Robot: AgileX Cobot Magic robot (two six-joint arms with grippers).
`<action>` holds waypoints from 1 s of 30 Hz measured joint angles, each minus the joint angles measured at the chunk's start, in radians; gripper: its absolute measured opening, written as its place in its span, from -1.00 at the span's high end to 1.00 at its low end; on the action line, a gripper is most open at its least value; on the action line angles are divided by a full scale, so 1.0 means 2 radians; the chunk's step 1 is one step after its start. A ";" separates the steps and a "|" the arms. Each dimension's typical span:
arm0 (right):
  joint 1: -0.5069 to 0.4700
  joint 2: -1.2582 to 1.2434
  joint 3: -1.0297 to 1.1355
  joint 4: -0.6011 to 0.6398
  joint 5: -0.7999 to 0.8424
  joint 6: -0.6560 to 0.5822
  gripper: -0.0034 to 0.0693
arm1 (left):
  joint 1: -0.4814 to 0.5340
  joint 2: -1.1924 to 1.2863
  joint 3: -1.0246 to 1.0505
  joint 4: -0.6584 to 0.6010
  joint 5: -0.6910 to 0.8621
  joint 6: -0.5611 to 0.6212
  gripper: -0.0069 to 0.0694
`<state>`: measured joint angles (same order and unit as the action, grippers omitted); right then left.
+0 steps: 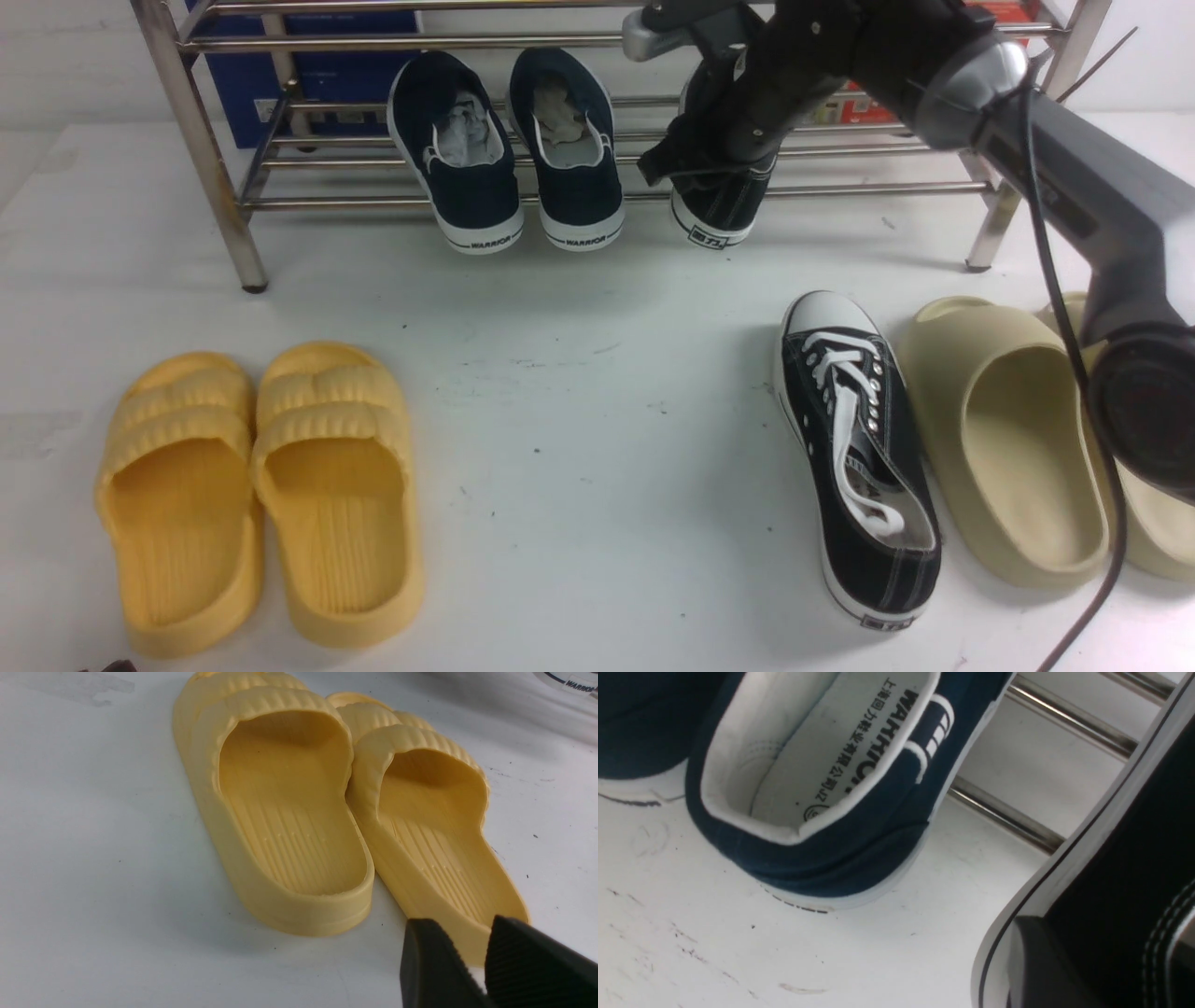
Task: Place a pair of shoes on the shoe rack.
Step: Use the right arm to put a shoe into the shoe rack
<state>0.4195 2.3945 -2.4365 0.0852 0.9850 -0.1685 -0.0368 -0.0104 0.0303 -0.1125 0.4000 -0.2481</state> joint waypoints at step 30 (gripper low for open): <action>0.000 -0.005 0.000 0.007 0.013 -0.060 0.85 | 0.000 0.000 0.000 0.000 0.000 0.000 0.20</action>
<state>0.4195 2.3853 -2.4365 0.0994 1.0116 -0.2895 -0.0368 -0.0104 0.0303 -0.1125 0.4000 -0.2481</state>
